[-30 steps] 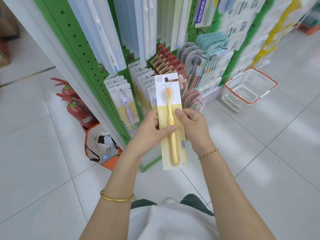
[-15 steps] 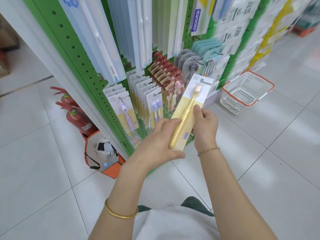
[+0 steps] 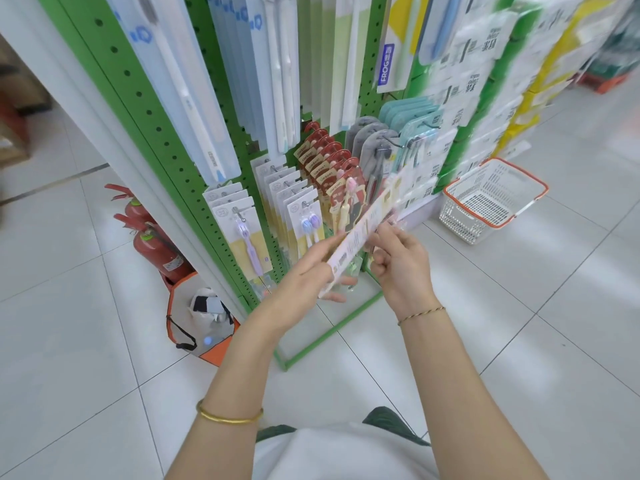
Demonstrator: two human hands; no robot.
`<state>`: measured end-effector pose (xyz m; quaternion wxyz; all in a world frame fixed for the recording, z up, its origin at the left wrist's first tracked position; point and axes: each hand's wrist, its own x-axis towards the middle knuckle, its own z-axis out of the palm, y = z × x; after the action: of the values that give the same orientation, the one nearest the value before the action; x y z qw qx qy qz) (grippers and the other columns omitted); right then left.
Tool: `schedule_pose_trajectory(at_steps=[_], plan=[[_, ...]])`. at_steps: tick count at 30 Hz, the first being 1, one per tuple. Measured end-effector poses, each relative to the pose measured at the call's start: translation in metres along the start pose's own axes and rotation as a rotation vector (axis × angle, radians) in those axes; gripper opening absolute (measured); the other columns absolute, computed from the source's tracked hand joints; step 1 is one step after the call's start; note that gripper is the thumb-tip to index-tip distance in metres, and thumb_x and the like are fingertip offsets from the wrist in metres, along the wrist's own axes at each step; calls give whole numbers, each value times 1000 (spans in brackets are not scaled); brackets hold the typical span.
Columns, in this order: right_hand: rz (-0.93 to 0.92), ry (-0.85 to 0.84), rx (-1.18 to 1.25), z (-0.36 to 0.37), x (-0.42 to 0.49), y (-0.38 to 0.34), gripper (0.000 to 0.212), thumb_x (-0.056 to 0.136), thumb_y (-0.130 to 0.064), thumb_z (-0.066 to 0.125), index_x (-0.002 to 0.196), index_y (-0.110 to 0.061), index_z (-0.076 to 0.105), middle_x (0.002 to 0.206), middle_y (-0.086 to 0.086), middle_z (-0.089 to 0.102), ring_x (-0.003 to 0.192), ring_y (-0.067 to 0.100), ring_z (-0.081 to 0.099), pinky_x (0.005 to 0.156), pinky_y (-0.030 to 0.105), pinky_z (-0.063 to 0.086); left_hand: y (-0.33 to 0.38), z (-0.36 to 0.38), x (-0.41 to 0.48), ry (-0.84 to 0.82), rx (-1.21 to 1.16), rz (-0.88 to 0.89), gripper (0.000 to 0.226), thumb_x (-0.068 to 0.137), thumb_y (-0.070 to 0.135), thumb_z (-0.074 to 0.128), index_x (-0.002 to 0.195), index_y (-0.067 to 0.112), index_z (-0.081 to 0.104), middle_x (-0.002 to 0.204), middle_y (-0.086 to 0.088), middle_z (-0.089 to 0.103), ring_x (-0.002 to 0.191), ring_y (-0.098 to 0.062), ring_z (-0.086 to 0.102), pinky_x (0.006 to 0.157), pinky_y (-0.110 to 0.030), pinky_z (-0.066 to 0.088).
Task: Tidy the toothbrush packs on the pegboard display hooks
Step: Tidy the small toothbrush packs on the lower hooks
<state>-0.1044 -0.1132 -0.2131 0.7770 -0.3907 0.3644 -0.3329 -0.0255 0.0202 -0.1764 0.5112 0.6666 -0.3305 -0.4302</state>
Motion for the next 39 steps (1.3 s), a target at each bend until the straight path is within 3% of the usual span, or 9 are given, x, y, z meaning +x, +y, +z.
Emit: schedule_pose_trajectory(at_steps=[4, 12, 16, 20, 23, 26, 29, 33, 39], plan=[[-24, -42, -15, -4, 2, -3, 18, 93, -8, 56, 76, -12, 59, 58, -2, 44, 43, 5, 27, 41, 17, 22, 0, -5, 4, 10, 120, -84, 36, 93, -2, 44, 117, 24, 51, 114, 7, 62, 97, -9, 62, 85, -25, 49], [-58, -394, -366, -7, 3, -9, 17, 88, -4, 61, 72, -7, 60, 48, -6, 46, 42, 7, 29, 42, 16, 25, 3, -6, 22, 321, 138, 30, 14, 97, 21, 52, 106, 14, 60, 107, -5, 69, 97, -20, 66, 89, -48, 51], [-51, -520, -424, -8, 4, -5, 22, 84, -1, 65, 65, -12, 59, 57, 1, 47, 46, 8, 33, 44, 16, 28, 11, -11, 28, 529, -72, 130, 13, 94, 15, 57, 105, 20, 57, 110, -1, 67, 100, -18, 65, 88, -41, 54], [-10, -647, -443, -8, 5, -1, 19, 73, -11, 78, 72, -11, 59, 73, 4, 63, 62, 10, 55, 59, 22, 43, 9, -16, 27, 463, -270, 129, 23, 94, 8, 54, 117, 9, 56, 110, -5, 69, 99, -18, 66, 88, -40, 54], [143, -779, -321, -6, 6, 8, 54, 55, -35, 90, 90, -10, 58, 91, 4, 69, 84, 19, 63, 75, 31, 50, 5, -18, 24, 376, -410, 132, 29, 96, 5, 47, 125, 2, 52, 111, -11, 67, 99, -22, 64, 90, -41, 52], [295, -856, -208, -3, 5, 22, 86, 53, -35, 91, 117, 1, 46, 116, 22, 62, 112, 37, 57, 96, 46, 45, 0, -20, 20, 303, -500, 112, 31, 98, 5, 43, 128, 3, 49, 106, -12, 62, 90, -22, 62, 80, -40, 54], [328, -939, -266, 3, 2, 30, 101, 56, -35, 90, 132, 9, 39, 120, 24, 59, 114, 35, 58, 99, 44, 45, -5, -25, 13, 290, -453, 81, 31, 99, 6, 42, 129, 4, 48, 98, -6, 60, 86, -20, 59, 74, -37, 52], [216, -793, -507, 16, -2, 41, 81, 55, -33, 82, 127, -9, 52, 110, 6, 64, 104, 23, 61, 95, 38, 49, -13, -41, 7, 518, -151, 28, 29, 96, 9, 52, 125, 12, 53, 113, -2, 64, 104, -17, 62, 96, -36, 49], [-52, -449, -893, 56, -4, 72, 64, 65, -23, 85, 115, -18, 45, 101, -5, 55, 88, 7, 55, 69, 9, 43, -26, -70, -7, 754, -55, 11, 27, 94, 0, 47, 115, 12, 58, 107, -2, 65, 102, -12, 61, 86, -30, 52]])
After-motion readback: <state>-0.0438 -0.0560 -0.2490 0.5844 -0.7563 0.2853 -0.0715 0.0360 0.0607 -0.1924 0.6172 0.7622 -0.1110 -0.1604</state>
